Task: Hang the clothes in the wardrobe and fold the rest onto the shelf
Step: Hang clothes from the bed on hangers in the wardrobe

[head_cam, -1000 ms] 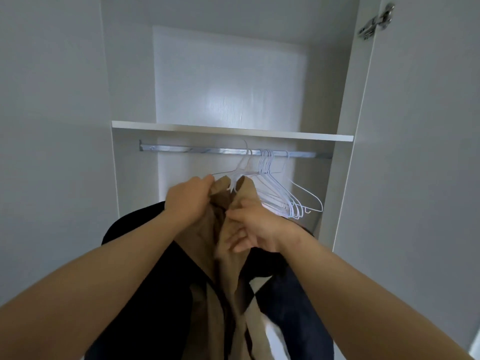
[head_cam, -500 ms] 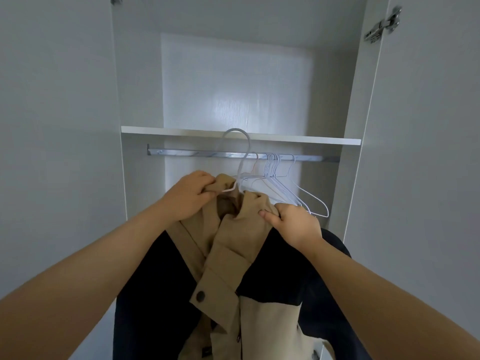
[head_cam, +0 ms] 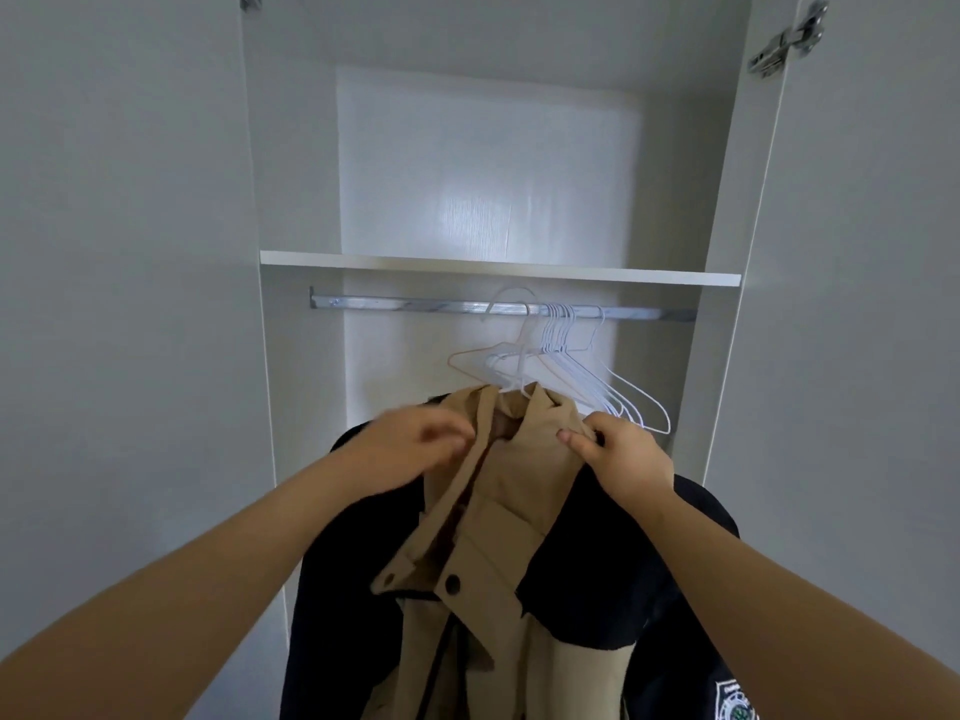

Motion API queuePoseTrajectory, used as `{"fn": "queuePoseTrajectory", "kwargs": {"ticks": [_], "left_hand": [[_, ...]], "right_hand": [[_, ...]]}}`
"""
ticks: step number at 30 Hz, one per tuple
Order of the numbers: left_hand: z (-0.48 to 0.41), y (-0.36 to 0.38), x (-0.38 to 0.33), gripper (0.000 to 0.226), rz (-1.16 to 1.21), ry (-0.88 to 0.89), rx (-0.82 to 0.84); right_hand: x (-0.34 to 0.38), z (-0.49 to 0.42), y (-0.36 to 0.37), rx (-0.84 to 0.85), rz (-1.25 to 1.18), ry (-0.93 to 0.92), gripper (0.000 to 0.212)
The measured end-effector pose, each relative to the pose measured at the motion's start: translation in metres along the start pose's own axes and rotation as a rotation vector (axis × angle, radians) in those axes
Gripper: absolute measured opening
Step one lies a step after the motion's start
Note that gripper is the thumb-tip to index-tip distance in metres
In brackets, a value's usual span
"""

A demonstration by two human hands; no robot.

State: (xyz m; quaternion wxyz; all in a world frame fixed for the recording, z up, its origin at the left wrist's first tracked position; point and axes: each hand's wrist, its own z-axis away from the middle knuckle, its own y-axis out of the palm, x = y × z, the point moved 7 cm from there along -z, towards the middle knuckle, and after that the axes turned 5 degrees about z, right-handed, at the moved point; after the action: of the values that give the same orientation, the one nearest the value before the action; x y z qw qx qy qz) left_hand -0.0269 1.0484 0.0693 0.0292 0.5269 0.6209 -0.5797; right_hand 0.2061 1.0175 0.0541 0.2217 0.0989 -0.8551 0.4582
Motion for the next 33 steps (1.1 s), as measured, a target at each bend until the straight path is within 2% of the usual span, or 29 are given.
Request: {"fn": "queuePoseTrajectory", "kwargs": {"ticks": [1,2,3,5,8,10,12,14,19,21,23,26,28,30,33], "left_hand": [[-0.006,-0.018,-0.001,0.021,-0.206,0.074,-0.199],[-0.011,-0.024,-0.006,0.029,-0.376,0.133,-0.296],[-0.017,-0.021,-0.009,0.041,-0.484,0.159,-0.294],[-0.033,-0.008,-0.01,0.056,-0.552,0.123,-0.205],[-0.048,-0.008,-0.03,0.05,-0.55,0.188,-0.227],[-0.056,-0.013,-0.037,0.038,-0.299,0.148,-0.093],[-0.059,-0.023,-0.033,0.021,0.08,-0.002,0.041],[-0.058,-0.026,-0.027,0.018,0.367,-0.149,0.089],[-0.055,-0.011,-0.016,0.036,0.621,-0.339,0.184],[-0.055,-0.013,-0.018,0.03,0.435,-0.317,0.171],[-0.056,-0.018,-0.022,0.017,0.079,-0.279,0.111],[-0.06,-0.01,-0.031,0.021,-0.365,-0.193,0.133],[-0.057,-0.004,-0.032,0.019,-0.501,-0.158,0.173],[-0.054,-0.004,-0.026,0.015,-0.528,-0.162,0.174],[-0.055,-0.004,-0.02,0.018,-0.588,-0.137,0.068]], "right_hand": [[-0.001,0.0,0.0,0.0,-0.021,0.008,0.046],[0.0,-0.001,0.001,0.001,-0.039,0.009,0.047],[0.002,-0.001,0.001,0.0,-0.055,-0.003,0.048],[0.014,-0.002,0.0,-0.002,-0.098,-0.066,0.05],[0.027,-0.004,-0.005,0.031,-0.163,-0.166,0.049],[0.025,-0.005,-0.009,0.076,-0.229,-0.192,0.045],[0.022,-0.004,-0.012,0.108,-0.273,-0.205,0.044],[0.02,-0.004,-0.014,0.115,-0.295,-0.214,0.045],[0.018,-0.004,-0.012,0.129,-0.279,-0.222,0.048],[0.015,-0.005,-0.009,0.142,-0.264,-0.216,0.049],[0.015,-0.004,-0.003,0.156,-0.213,-0.22,0.046],[0.016,-0.001,0.009,0.178,-0.146,-0.226,0.045],[0.015,0.002,0.017,0.206,-0.105,-0.227,0.045],[0.013,0.005,0.022,0.231,-0.063,-0.223,0.042],[0.012,0.007,0.026,0.237,-0.048,-0.224,0.038]]}}
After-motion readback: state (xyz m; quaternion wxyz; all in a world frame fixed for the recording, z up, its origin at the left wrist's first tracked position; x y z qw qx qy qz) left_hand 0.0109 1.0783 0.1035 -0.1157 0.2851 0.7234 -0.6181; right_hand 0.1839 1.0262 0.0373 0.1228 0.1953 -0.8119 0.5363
